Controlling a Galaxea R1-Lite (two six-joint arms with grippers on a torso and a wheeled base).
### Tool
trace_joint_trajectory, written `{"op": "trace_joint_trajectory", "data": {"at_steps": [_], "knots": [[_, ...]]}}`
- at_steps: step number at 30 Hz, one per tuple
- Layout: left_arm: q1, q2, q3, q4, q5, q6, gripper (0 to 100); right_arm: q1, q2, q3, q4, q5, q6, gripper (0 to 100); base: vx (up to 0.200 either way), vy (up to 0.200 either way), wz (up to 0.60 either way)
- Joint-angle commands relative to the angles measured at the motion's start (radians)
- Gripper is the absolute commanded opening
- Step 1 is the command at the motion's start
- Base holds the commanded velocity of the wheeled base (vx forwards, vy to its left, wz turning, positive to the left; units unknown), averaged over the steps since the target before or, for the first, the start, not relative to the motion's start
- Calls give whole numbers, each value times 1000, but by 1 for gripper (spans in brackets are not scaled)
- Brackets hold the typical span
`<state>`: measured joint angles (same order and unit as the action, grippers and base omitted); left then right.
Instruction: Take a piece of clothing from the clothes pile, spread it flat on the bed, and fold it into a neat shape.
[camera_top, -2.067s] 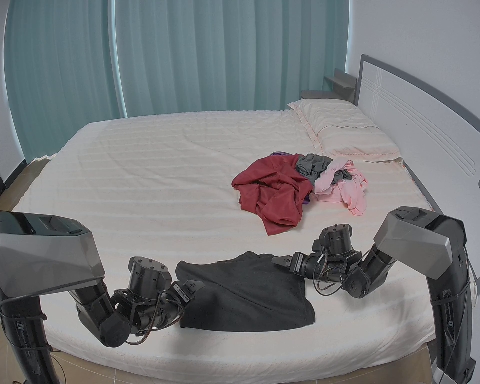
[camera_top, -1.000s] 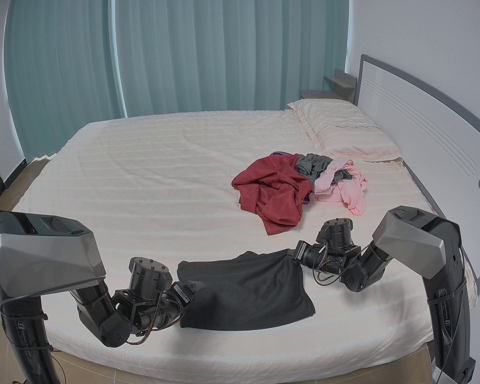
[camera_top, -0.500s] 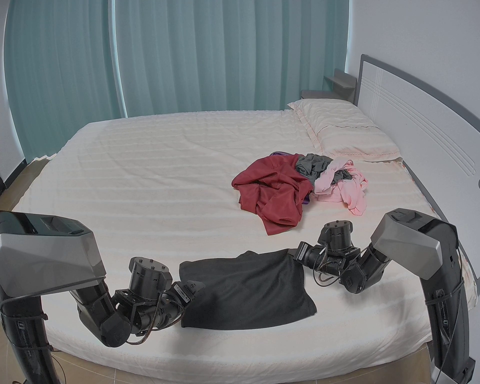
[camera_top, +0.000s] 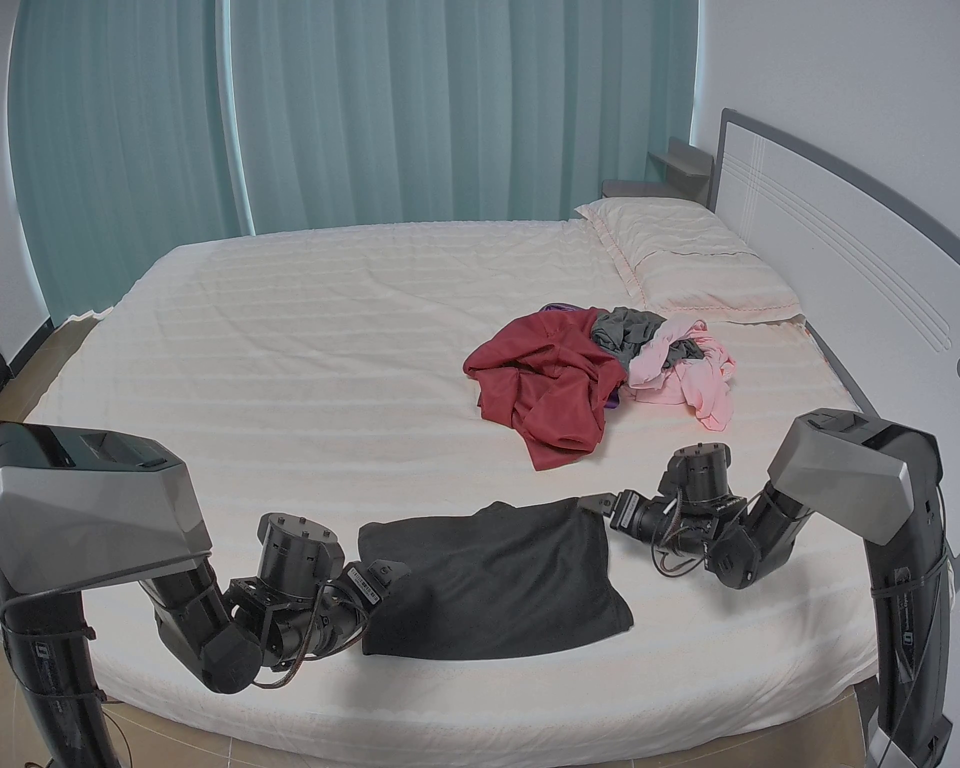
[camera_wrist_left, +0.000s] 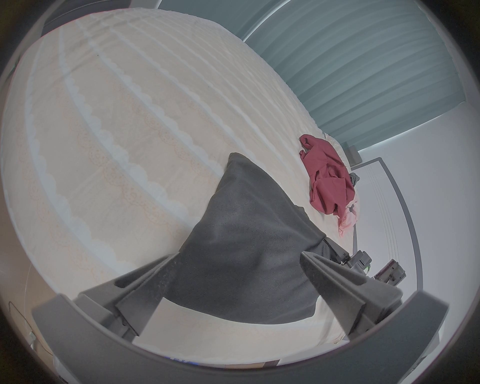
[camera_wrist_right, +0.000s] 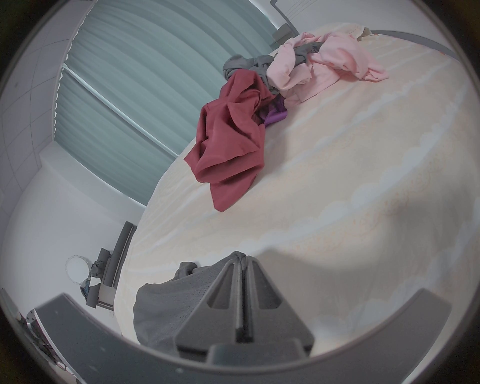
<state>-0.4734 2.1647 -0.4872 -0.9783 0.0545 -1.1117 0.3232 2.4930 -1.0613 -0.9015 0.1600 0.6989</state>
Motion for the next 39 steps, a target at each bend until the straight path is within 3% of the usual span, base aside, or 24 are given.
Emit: {"op": "trace_joint_trajectory", "data": {"at_steps": [1, 3, 9, 13, 20, 21, 26, 39], "knots": [[-1, 1, -1, 0, 1, 0, 100, -6, -78, 215, -56, 127, -62, 100, 0, 0, 0], [-1, 1, -1, 0, 1, 0, 100, -7, -80, 241, -86, 170, -79, 100, 0, 0, 0], [2, 1, -2, 0, 1, 0, 100, -3, -105, 265, -34, 202, -104, 100, 0, 0, 0], [2, 1, -2, 0, 1, 0, 100, -6, -126, 320, -31, 259, -139, 100, 0, 0, 0], [1, 1, -1, 0, 1, 0, 100, -6, -123, 328, -27, 262, -153, 100, 0, 0, 0], [1, 1, -1, 0, 1, 0, 100, -4, -123, 331, -27, 262, -164, 0, 0, 0, 0], [1, 1, -1, 0, 1, 0, 100, -6, -129, 351, 4, 260, -242, 0, 0, 0, 0], [1, 4, -4, 0, 1, 0, 100, -49, -157, 389, 13, 257, -274, 0, 0, 0, 0]]}}
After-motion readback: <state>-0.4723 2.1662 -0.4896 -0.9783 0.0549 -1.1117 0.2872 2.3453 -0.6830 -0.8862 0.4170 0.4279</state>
